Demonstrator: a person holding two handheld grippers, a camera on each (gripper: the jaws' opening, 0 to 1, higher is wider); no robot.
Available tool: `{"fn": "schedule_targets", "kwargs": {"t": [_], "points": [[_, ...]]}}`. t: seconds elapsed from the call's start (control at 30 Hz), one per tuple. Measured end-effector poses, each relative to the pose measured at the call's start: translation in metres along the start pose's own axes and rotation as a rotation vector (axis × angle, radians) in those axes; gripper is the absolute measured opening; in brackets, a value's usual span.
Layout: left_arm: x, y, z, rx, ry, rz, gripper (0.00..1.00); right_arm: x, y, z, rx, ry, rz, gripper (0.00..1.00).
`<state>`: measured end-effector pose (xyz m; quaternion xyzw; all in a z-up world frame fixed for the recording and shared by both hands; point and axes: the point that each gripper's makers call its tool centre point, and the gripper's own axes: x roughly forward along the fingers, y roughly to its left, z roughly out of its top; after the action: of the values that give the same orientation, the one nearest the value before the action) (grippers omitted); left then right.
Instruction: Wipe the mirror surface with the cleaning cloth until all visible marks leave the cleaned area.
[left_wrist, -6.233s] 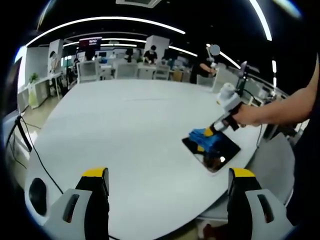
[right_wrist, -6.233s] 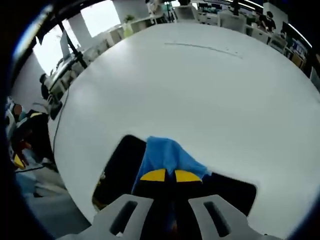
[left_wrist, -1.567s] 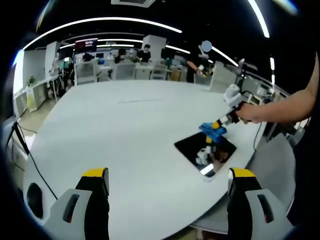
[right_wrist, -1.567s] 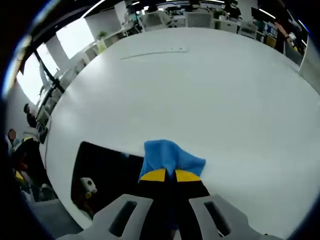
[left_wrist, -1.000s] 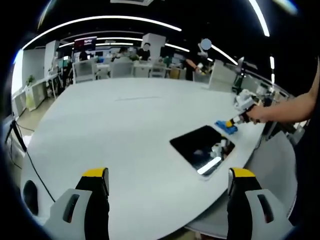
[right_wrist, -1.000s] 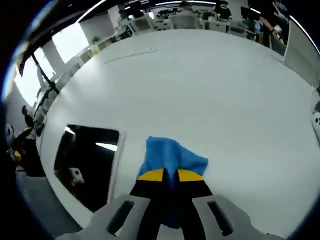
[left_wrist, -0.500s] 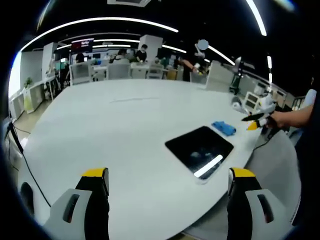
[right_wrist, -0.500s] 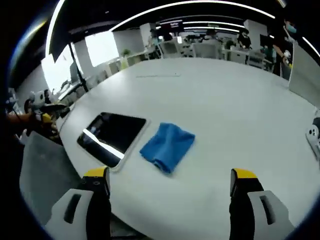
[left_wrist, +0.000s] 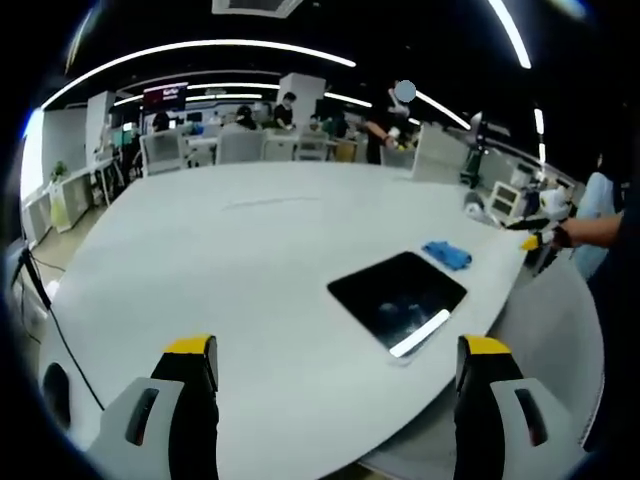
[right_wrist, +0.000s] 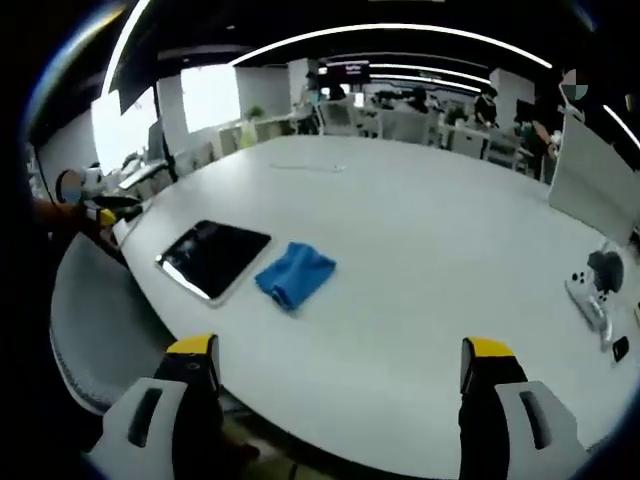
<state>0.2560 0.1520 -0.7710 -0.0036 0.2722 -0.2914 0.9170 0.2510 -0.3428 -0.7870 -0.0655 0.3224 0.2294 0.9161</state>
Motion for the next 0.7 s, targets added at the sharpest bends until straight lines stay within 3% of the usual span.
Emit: {"fn": "schedule_targets", "kwargs": {"t": [0.17, 0.3, 0.47, 0.53, 0.6, 0.7], "points": [[-0.001, -0.008, 0.005, 0.009, -0.013, 0.008, 1.00, 0.012, 0.028, 0.011, 0.009, -0.054, 0.099, 1.00], [-0.003, -0.011, 0.007, 0.022, -0.023, 0.026, 1.00, 0.016, 0.038, 0.017, -0.017, -0.067, 0.138, 1.00], [-0.006, -0.012, 0.005, 0.017, -0.039, 0.044, 1.00, 0.018, 0.037, 0.020, -0.024, -0.083, 0.154, 1.00], [-0.009, -0.013, 0.004, 0.013, -0.036, 0.045, 1.00, 0.016, 0.035, 0.019, 0.014, -0.075, 0.149, 1.00], [-0.012, -0.013, 0.007, 0.025, -0.055, 0.050, 1.00, 0.015, 0.035, 0.025, 0.018, -0.109, 0.149, 1.00], [-0.014, -0.009, 0.005, 0.009, -0.054, 0.064, 1.00, 0.017, 0.035, 0.018, 0.017, -0.077, 0.147, 1.00]]}}
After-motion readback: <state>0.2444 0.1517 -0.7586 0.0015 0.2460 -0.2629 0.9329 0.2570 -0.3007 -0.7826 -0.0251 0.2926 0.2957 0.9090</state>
